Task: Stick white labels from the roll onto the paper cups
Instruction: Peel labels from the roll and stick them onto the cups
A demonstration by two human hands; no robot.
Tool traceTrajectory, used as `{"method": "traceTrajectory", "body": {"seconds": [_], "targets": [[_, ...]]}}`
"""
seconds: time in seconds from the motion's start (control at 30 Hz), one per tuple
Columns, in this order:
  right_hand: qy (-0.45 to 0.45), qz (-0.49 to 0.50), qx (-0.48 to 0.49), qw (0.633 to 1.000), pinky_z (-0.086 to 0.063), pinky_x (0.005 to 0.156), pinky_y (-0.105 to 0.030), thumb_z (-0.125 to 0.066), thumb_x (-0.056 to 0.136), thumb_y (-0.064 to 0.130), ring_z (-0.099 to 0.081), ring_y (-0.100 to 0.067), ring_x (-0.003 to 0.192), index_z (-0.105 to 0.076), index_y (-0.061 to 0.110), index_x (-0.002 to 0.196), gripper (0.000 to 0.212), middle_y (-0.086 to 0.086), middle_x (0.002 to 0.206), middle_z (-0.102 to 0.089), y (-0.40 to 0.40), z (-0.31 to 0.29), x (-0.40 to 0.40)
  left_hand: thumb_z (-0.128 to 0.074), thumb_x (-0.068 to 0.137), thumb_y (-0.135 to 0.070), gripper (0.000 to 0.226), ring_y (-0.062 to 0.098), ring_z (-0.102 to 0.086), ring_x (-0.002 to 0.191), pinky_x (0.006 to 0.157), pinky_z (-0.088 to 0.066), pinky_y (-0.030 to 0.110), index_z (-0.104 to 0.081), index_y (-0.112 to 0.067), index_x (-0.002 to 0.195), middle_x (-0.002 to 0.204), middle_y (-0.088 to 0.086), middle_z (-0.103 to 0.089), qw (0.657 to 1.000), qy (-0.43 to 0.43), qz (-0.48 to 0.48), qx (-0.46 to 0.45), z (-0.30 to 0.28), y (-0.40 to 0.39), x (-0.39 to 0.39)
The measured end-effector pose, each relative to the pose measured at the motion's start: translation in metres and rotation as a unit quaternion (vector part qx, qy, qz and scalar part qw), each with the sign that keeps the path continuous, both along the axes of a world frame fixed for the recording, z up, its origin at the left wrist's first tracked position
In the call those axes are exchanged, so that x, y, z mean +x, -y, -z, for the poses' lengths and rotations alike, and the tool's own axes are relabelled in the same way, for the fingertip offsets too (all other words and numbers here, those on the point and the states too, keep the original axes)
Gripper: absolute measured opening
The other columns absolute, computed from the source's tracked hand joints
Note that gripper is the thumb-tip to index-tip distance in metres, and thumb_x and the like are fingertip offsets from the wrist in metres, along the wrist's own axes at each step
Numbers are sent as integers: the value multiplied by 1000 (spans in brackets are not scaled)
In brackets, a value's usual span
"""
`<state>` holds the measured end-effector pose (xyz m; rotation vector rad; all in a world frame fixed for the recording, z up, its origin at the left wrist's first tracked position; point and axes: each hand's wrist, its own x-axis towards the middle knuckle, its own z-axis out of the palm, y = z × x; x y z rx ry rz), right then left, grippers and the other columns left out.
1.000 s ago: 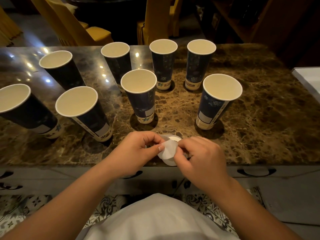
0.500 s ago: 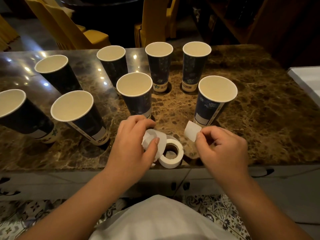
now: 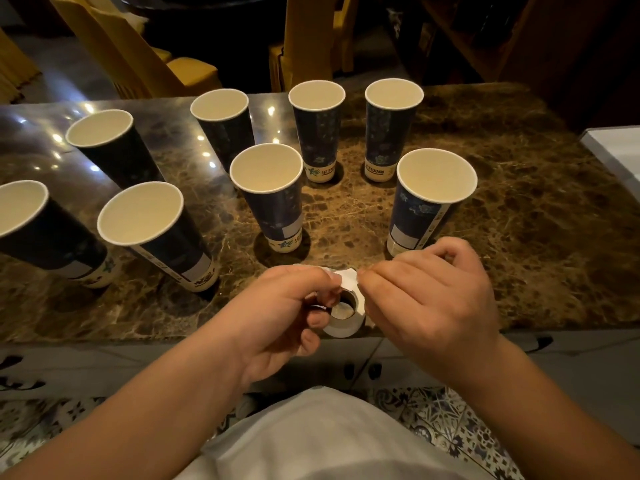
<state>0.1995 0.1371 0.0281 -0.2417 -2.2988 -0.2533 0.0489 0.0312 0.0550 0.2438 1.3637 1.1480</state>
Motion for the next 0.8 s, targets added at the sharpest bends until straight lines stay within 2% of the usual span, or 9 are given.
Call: {"method": "traceTrajectory", "body": {"seconds": [0.13, 0.23, 0.3, 0.37, 0.4, 0.43, 0.57, 0.63, 0.8], "targets": [[44, -37, -57, 997, -45, 64, -41, -65, 90, 23, -69, -22, 77, -76, 10, 91, 17, -4, 89, -75, -7, -2, 3, -61, 87, -16, 11, 8, -43, 54, 51, -30, 21, -68, -17, 78, 67, 0, -57, 999, -31, 7, 17, 1, -1, -1], [51, -45, -219, 973, -50, 75, -41, -67, 86, 33, -66, -18, 90, -72, 12, 106, 30, -1, 101, -73, -15, -3, 9, -60, 89, -13, 19, 6, -47, 57, 55, -37, 22, -68, -19, 73, 64, -6, -58, 968, -213, 99, 85, -1, 2, -5], [30, -54, -400, 915, -54, 81, -33, -67, 81, 40, -65, -9, 98, -68, 18, 115, 41, 8, 105, -72, -17, -7, 13, -62, 89, -14, 13, 2, -52, 59, 56, -41, 17, -68, -20, 79, 68, -9, -62, 920, -324, 172, 141, -6, 4, -11], [26, -104, -596, 796, -55, 82, -25, -63, 77, 44, -67, -8, 101, -65, 25, 117, 44, 13, 104, -73, -17, -14, 13, -64, 89, -19, 10, 3, -55, 64, 59, -45, 19, -68, -25, 82, 75, -8, -64, 882, -380, 220, 172, -13, 6, -16], [18, -128, -648, 751, -56, 80, -24, -62, 76, 44, -68, -10, 100, -66, 27, 115, 43, 10, 102, -74, -16, -17, 14, -64, 88, -22, 8, 5, -56, 66, 60, -46, 21, -67, -27, 82, 77, -7, -64, 865, -404, 236, 180, -17, 7, -18], [6, -138, -666, 733, -56, 76, -24, -64, 74, 43, -69, -12, 95, -68, 28, 110, 39, 6, 98, -74, -16, -18, 13, -63, 88, -25, 7, 8, -57, 69, 60, -48, 22, -66, -29, 83, 79, -6, -64, 849, -428, 248, 187, -21, 7, -20], [16, -145, -669, 728, -54, 61, -21, -73, 72, 35, -69, -12, 70, -75, 26, 91, 21, -1, 78, -73, -9, -25, 4, -64, 88, -28, 6, 16, -58, 71, 61, -51, 33, -65, -32, 83, 79, -7, -63, 812, -476, 275, 195, -29, 7, -23], [28, -131, -661, 738, -53, 56, -22, -79, 75, 20, -66, -13, 63, -76, 21, 82, 8, -2, 73, -72, -8, -25, 0, -63, 87, -32, 4, 16, -58, 71, 59, -52, 31, -65, -33, 83, 79, -8, -63, 804, -489, 283, 184, -30, 9, -24], [13, -95, -626, 773, -55, 55, -25, -76, 78, 14, -66, -14, 62, -76, 23, 76, 9, 4, 69, -72, -1, -27, -9, -64, 85, -34, 12, 6, -56, 57, 54, -50, 22, -64, -27, 75, 71, -4, -65, 829, -502, 209, 129, -28, 14, -25]]}}
